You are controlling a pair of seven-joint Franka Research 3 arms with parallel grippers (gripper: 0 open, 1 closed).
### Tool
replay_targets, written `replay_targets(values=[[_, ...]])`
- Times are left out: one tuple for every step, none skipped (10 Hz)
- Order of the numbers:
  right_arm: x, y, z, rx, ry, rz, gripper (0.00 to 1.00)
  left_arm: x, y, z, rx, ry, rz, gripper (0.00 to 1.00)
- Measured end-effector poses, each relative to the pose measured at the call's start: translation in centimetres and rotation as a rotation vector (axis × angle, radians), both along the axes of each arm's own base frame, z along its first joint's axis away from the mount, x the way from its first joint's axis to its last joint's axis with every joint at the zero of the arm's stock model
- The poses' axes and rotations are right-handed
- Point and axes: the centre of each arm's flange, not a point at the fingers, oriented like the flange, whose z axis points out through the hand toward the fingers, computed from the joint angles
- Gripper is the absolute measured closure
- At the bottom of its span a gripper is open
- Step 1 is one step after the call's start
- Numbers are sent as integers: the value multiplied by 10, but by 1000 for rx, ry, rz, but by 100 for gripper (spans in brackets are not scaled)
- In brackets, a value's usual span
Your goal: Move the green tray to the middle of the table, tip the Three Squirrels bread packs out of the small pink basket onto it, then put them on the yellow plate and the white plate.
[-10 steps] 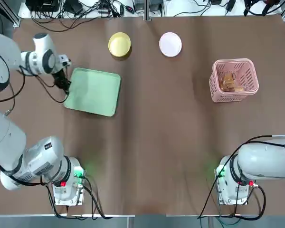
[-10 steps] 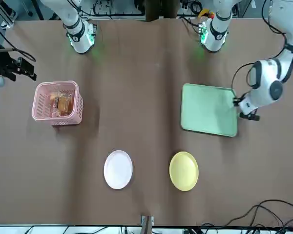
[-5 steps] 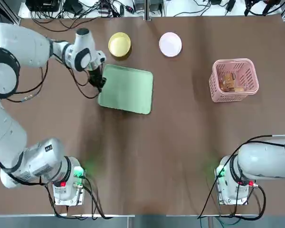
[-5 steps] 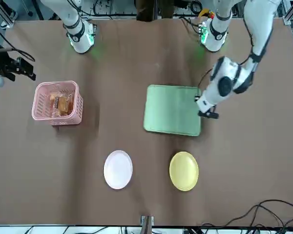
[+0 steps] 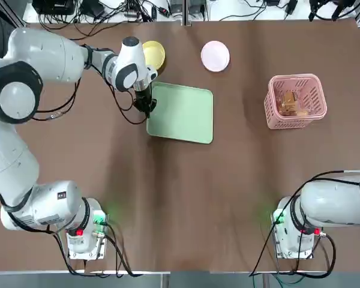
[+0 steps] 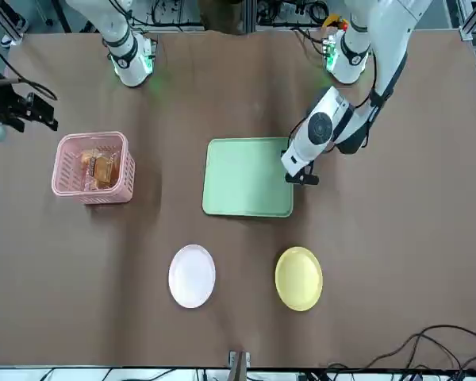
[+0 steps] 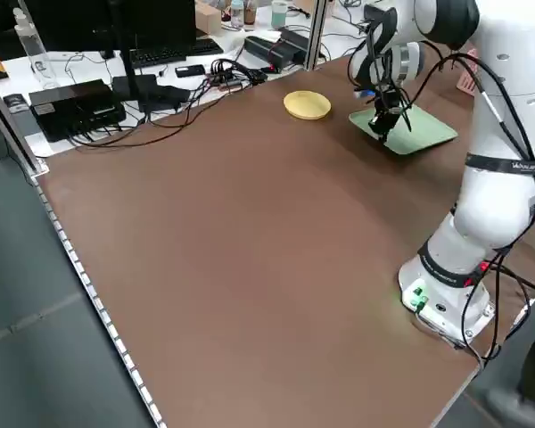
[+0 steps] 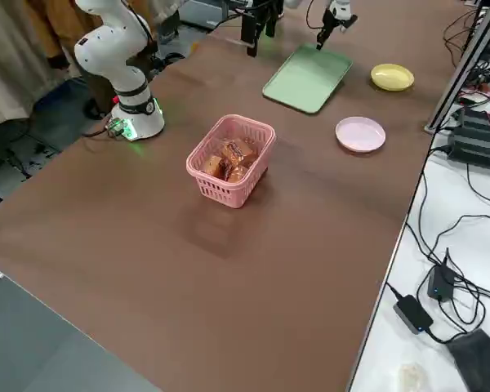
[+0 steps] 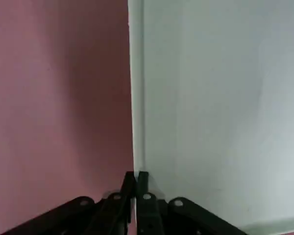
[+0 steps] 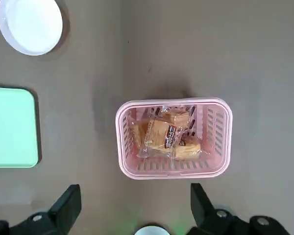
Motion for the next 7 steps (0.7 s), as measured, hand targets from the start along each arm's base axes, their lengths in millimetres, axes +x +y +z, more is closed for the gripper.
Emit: replay_targets(values=[[-1, 0, -8, 0, 18, 0, 1, 2, 2, -3, -3, 6, 5, 95], [-2, 0, -17, 1, 36, 3, 3, 3, 2, -4, -4, 9, 8, 94], [-3, 1, -24, 1, 50, 8, 4, 2, 2, -4, -3, 10, 8, 84], [-4, 5, -35, 0, 49, 15, 4, 2, 2, -4, -1, 12, 8, 67], [-6, 11, -54, -2, 31, 28, 4, 3, 2, -3, -1, 10, 13, 54], [-9, 19, -80, -5, 11, 43, 4, 11, 4, 3, 9, 14, 27, 38], [-14, 28, -107, -7, 0, 58, 4, 29, 15, 16, 37, 30, 48, 25]])
